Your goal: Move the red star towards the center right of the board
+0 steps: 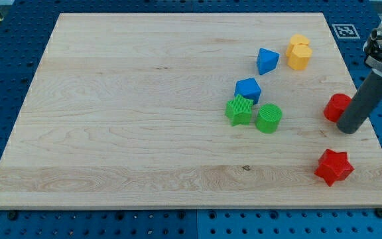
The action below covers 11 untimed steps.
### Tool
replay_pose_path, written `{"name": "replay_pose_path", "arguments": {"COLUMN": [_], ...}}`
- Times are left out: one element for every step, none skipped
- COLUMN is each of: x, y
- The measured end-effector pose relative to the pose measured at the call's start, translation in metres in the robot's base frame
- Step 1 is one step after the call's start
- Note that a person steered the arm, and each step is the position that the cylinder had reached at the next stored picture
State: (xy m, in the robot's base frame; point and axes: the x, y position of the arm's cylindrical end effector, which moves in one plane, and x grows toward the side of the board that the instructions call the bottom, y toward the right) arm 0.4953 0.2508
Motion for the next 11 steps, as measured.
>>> {"name": "replay_pose_path", "arguments": {"x": [-0.019, -0.035, -0.039, -0.001, 0.048, 0.086, 0.123, 0.121, 0.109, 0.103, 0.094], "y": [0.000, 0.000, 0.000, 0.001, 0.001, 0.006, 0.005, -0.019, -0.042, -0.058, -0.060]}}
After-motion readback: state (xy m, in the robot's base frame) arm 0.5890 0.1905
